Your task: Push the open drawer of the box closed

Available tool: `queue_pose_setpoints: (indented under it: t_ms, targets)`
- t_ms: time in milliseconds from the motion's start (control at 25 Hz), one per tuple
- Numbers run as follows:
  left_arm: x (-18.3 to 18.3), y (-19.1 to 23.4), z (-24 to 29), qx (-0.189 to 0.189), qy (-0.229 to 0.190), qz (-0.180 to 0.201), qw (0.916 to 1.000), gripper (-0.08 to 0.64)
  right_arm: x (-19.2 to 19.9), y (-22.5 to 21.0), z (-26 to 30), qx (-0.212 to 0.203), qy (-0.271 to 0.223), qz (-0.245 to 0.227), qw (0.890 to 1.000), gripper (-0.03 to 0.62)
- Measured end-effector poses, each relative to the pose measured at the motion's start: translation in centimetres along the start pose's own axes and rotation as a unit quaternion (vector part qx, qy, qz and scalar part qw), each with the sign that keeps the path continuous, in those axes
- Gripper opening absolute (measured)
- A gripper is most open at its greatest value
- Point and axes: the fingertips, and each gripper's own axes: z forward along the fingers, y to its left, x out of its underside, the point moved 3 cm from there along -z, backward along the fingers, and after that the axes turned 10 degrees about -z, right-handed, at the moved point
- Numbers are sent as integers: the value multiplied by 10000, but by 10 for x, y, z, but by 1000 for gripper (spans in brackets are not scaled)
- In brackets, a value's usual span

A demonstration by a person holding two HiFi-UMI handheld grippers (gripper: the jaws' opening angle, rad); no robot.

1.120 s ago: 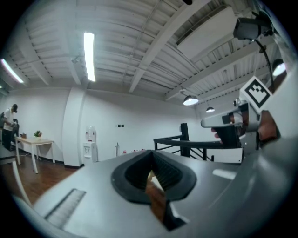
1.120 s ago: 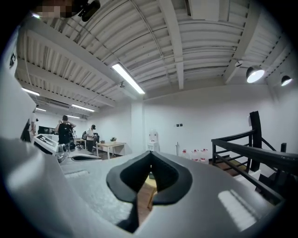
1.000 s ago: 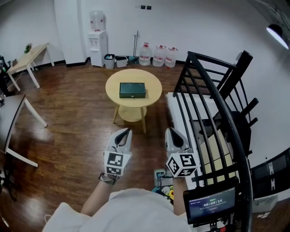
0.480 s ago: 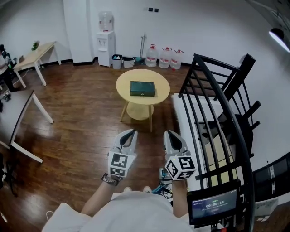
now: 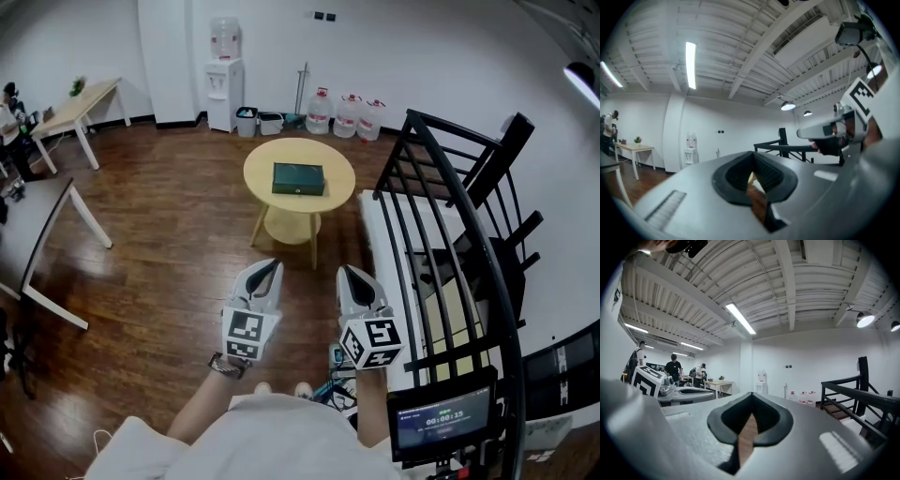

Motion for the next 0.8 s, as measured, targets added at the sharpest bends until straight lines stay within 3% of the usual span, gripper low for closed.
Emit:
queue_pose_setpoints:
  t_ms: [800]
  targets:
    - [8, -10, 31, 61, 120, 19, 9999, 6, 17, -26, 15, -27, 111, 6, 9999, 2]
